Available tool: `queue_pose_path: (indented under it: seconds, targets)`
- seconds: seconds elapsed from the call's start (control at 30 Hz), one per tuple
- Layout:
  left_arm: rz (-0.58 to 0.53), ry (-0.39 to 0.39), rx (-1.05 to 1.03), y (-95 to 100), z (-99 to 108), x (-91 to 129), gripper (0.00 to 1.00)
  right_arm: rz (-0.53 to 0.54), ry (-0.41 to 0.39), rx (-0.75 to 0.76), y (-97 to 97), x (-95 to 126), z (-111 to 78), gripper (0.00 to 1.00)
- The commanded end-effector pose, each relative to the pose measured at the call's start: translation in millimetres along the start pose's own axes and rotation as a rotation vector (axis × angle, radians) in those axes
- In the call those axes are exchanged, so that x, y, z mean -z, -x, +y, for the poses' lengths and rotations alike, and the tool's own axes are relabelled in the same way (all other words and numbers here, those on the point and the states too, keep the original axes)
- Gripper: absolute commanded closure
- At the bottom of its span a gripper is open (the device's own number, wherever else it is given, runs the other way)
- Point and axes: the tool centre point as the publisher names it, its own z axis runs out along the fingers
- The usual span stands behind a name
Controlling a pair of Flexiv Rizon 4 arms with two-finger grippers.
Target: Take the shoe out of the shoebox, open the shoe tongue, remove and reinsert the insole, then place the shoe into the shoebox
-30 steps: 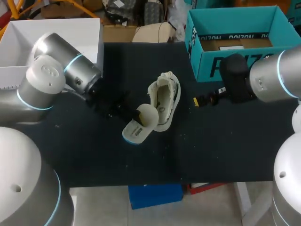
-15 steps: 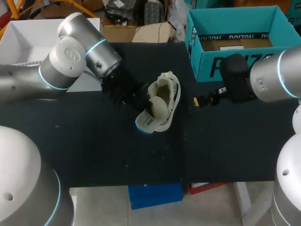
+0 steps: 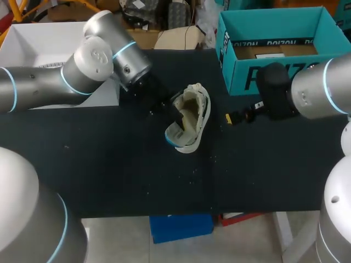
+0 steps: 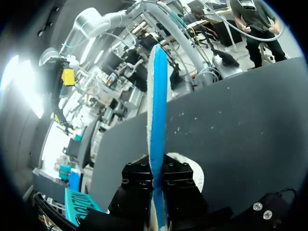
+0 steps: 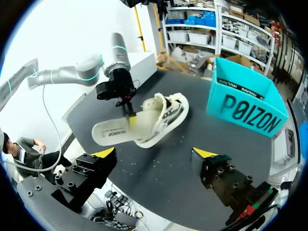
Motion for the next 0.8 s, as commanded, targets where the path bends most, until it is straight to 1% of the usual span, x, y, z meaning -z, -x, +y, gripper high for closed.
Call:
queue_pose_path:
  seconds: [0.03, 0.17, 0.23, 0.27, 0.3, 0.33, 0.37, 0.43, 0.47, 0.5, 0.53, 0.57, 0.6, 0.67, 0.8]
  targets:
    - [0.002, -0.037, -0.007, 4.1, 20, -2, 1.0, -0.002, -0.002, -0.001, -0.9, 0, 0.6, 0.0]
    - [-0.009, -0.018, -0.004, 4.6, 33, -2, 1.0, -0.002, -0.002, -0.001, -0.9, 0, 0.6, 0.0]
    - [-0.044, 0.006, -0.006, 6.0, 39, -2, 1.0, -0.002, -0.002, -0.001, -0.9, 0, 0.6, 0.0]
    - [-0.05, 0.007, 0.0, 6.9, 40, -2, 1.0, -0.002, -0.002, -0.001, -0.9, 0, 0.6, 0.0]
    - [-0.041, 0.025, 0.006, 7.1, 42, -2, 1.0, -0.002, -0.002, -0.001, -0.9, 0, 0.6, 0.0]
    - [-0.032, 0.04, 0.01, 6.7, 44, -2, 0.99, -0.002, -0.002, -0.001, -0.9, 0, 0.6, 0.0]
    - [-0.03, 0.047, 0.013, 6.5, 45, -2, 0.93, -0.002, -0.002, -0.001, -0.9, 0, 0.6, 0.0]
    - [-0.032, 0.066, 0.022, 7.0, 46, 0, 0.93, -0.002, -0.002, -0.001, -0.9, 0, 0.6, 0.0]
    - [-0.025, 0.076, 0.023, 7.4, 45, 0, 0.89, -0.002, -0.002, -0.001, -0.9, 0, 0.6, 0.0]
    - [-0.021, 0.081, 0.025, 7.8, 44, 1, 0.76, -0.002, -0.002, -0.001, -0.9, 0, 0.6, 0.0]
    - [-0.022, 0.081, 0.024, 8.5, 42, 2, 0.57, -0.002, -0.002, -0.001, -0.9, 0, 0.6, 0.0]
    - [-0.021, 0.08, 0.024, 9.1, 39, 3, 0.53, -0.002, -0.002, -0.001, -0.9, 0, 0.6, 0.0]
    - [-0.016, 0.083, 0.023, 9.4, 37, 3, 0.51, -0.002, -0.002, -0.001, -0.9, 0, 0.6, 0.0]
    - [-0.013, 0.088, 0.022, 9.6, 31, 6, 0.43, -0.002, -0.002, -0.001, -0.9, 0, 0.6, 0.0]
    - [0.003, 0.087, 0.024, 7.7, 15, 10, 0.51, -0.002, -0.002, -0.001, -0.9, 0, 0.6, 0.0]
